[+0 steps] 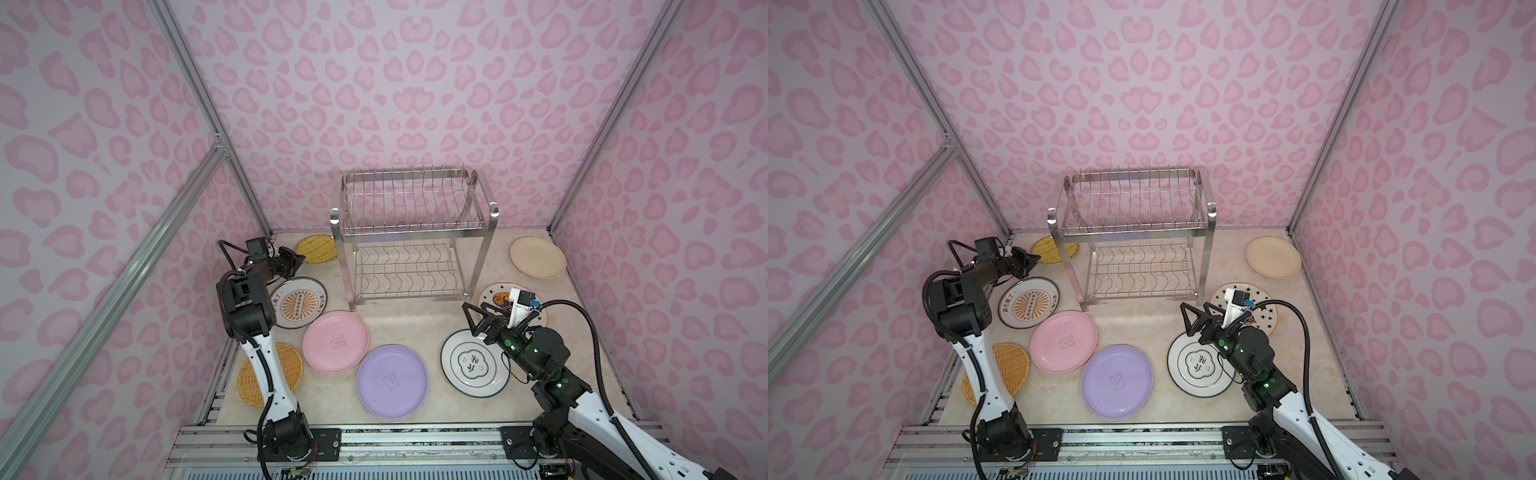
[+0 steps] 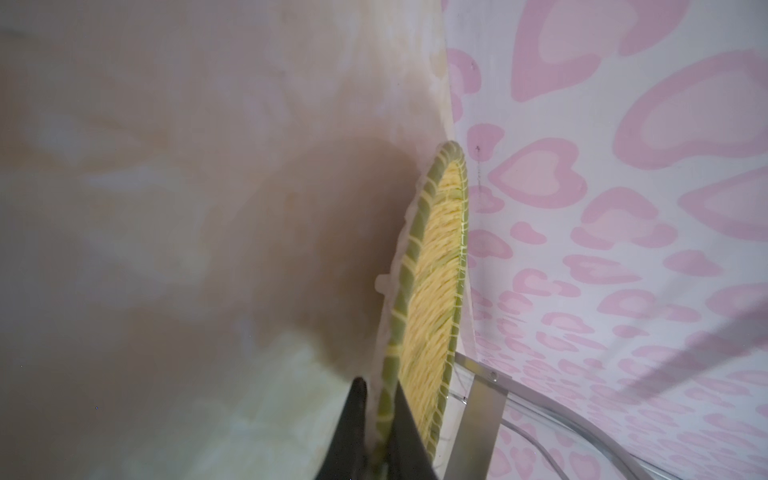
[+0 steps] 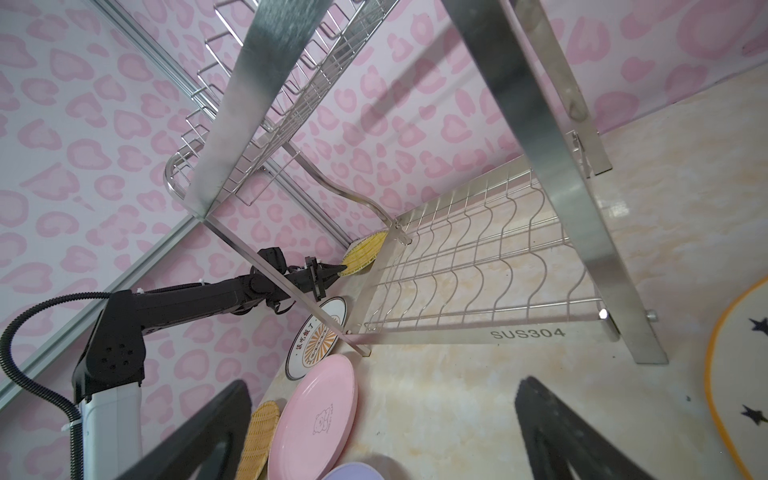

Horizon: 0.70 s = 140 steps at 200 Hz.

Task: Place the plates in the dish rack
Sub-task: 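Grasp the yellow woven plate's rim with the left gripper, then lift the yellow woven plate upright and carry it toward the right gripper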

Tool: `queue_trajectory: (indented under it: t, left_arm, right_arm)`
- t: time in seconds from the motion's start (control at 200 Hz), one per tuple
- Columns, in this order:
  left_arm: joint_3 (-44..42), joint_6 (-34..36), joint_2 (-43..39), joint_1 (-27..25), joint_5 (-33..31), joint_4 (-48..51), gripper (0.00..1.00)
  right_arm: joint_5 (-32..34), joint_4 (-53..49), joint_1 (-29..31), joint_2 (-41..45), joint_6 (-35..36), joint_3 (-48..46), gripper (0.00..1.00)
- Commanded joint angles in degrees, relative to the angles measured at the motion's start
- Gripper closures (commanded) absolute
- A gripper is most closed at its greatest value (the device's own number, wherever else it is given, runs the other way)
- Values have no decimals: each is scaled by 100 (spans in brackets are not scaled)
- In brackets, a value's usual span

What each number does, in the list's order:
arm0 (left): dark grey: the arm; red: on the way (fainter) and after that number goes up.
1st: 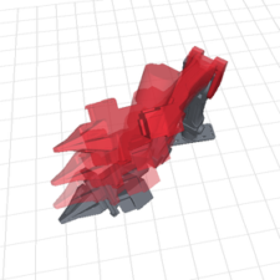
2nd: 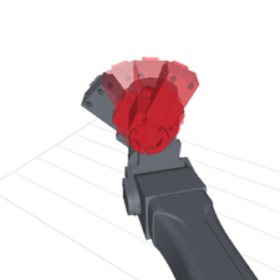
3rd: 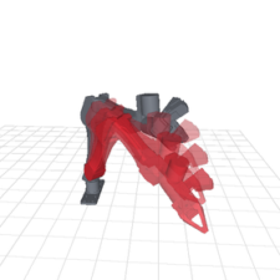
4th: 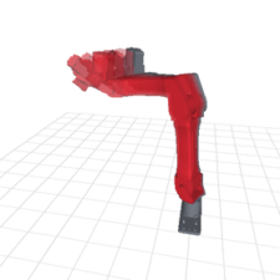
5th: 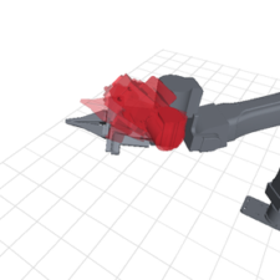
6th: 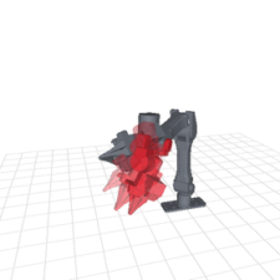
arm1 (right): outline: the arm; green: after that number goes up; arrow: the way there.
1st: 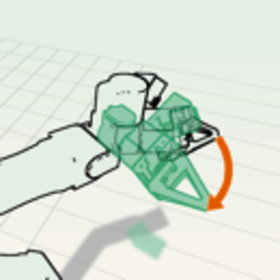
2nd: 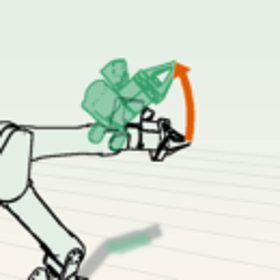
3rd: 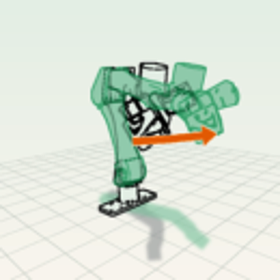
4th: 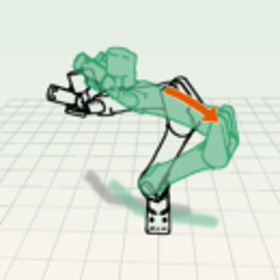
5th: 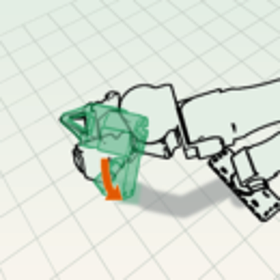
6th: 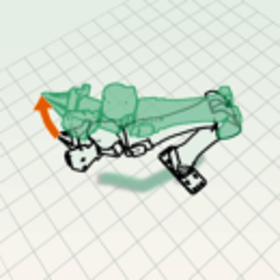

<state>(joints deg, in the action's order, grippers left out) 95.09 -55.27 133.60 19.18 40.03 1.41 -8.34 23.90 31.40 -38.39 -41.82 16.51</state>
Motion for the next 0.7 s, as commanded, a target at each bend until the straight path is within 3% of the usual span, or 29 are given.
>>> queue_trajectory:
  t: [0.0,0.295,0.505,0.695]
  left_arm:
    - [-499,-380,-703,5,-185,-798,96]
    - [-2704,-913,-2501,48,-984,-1879,96]
    - [-3997,-876,-4108,217,-1134,-1734,96]
    - [-4650,-547,-5550,404,-990,-792,96]
  right_arm:
    - [78,-43,5,42,-18,-28,0]
    - [104,-351,8,238,-28,110,0]
    - [120,-724,13,556,16,176,0]
    - [92,-900,24,555,40,292,0]
